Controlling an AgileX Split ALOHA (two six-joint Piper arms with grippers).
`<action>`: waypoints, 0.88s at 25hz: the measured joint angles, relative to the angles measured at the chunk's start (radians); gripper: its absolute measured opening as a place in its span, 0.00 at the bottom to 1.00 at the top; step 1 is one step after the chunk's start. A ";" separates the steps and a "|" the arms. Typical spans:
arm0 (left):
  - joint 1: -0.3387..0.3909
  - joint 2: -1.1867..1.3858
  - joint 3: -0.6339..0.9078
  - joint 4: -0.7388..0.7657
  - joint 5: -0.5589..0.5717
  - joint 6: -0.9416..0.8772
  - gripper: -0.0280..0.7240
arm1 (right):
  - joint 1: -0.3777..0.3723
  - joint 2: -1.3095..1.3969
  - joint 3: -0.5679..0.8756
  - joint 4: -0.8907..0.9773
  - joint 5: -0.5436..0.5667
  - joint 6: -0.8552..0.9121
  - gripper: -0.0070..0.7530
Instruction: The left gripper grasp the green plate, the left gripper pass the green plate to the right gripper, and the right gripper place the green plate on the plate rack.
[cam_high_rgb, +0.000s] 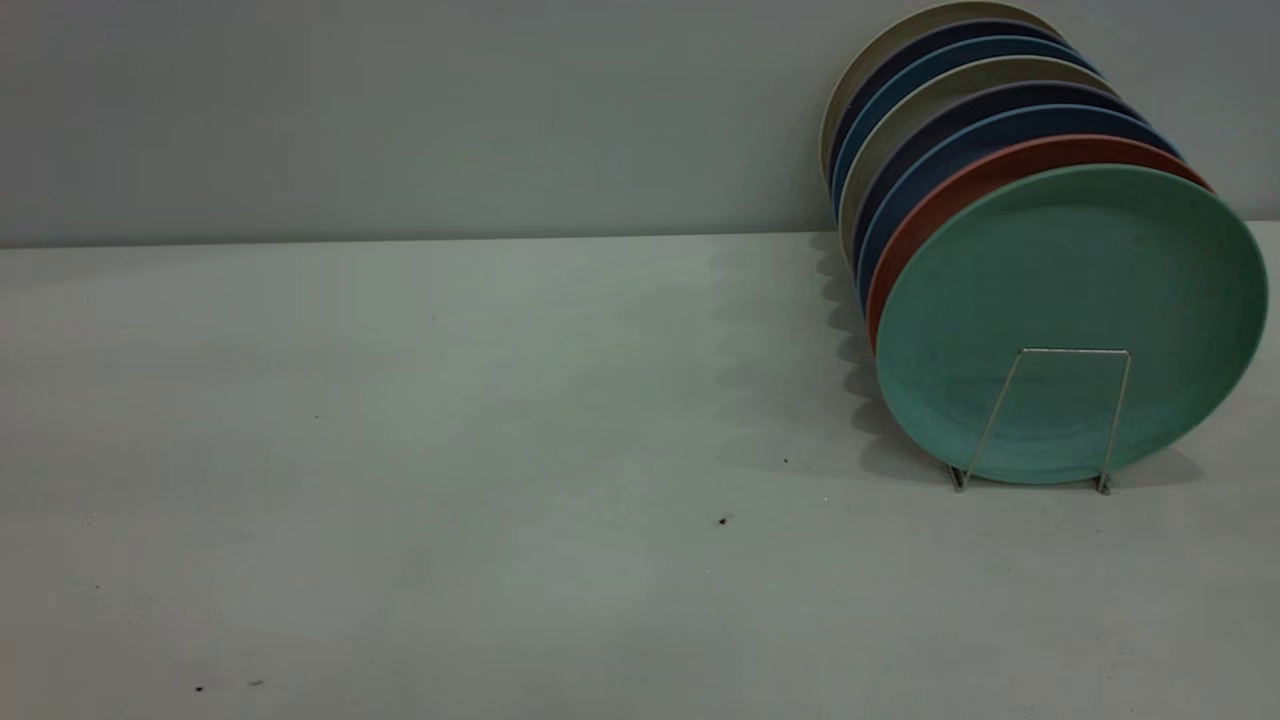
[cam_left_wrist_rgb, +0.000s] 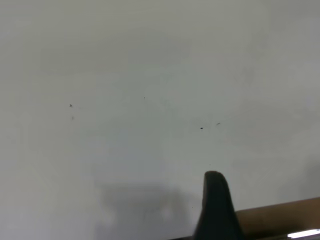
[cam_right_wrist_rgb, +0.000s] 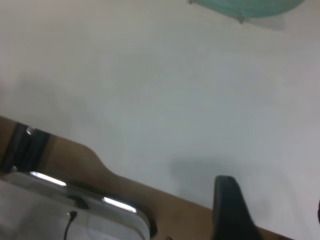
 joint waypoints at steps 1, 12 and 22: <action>0.000 -0.030 0.000 0.000 0.013 0.000 0.77 | 0.000 -0.045 0.029 0.009 -0.011 -0.005 0.58; 0.000 -0.331 0.037 -0.003 0.088 -0.010 0.77 | 0.000 -0.409 0.284 0.015 -0.054 -0.008 0.58; 0.000 -0.593 0.299 0.013 0.083 0.030 0.77 | 0.000 -0.582 0.337 -0.034 -0.037 -0.032 0.58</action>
